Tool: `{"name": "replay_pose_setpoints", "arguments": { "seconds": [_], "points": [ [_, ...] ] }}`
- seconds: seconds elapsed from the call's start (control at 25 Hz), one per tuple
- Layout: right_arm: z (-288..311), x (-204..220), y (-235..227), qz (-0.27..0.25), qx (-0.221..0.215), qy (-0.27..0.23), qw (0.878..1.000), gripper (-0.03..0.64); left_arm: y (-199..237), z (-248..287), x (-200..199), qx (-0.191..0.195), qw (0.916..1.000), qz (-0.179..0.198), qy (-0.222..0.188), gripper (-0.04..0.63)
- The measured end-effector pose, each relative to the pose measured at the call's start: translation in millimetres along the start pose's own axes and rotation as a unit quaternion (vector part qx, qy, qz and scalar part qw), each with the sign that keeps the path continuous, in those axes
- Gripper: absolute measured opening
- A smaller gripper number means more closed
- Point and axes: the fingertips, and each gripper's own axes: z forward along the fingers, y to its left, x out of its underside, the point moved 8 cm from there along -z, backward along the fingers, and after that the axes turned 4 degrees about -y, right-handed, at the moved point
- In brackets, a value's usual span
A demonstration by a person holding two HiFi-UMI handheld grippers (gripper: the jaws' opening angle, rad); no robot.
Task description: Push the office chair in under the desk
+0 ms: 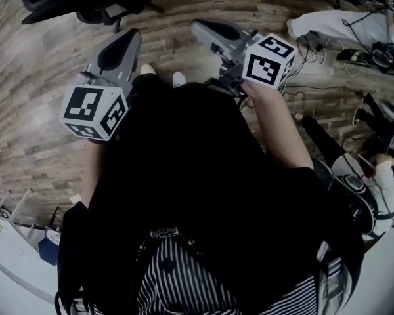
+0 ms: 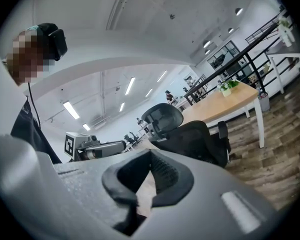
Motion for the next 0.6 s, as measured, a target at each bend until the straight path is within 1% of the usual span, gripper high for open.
{"name": "replay_pose_setpoints", "arguments": {
  "seconds": [0.24,0.4,0.48,0.6],
  "points": [
    [4,-12,5,-0.031,-0.006,-0.011,0.999,0.000,9,-12,-5,-0.020,0.9996,0.010,-0.017,0.003],
    [13,-16,14,-0.035,-0.008,-0.022,0.999,0.000,21,-23,-14,-0.032,0.9990,0.014,-0.028,0.003],
    [35,-25,11,-0.042,-0.013,-0.021,0.999,0.000,45,-19,-21,-0.036,0.9987,0.016,-0.034,0.003],
    [88,-51,4,-0.049,-0.009,-0.022,0.999,0.000,103,-12,-38,-0.035,0.9985,0.018,-0.039,0.003]
  ]
}}
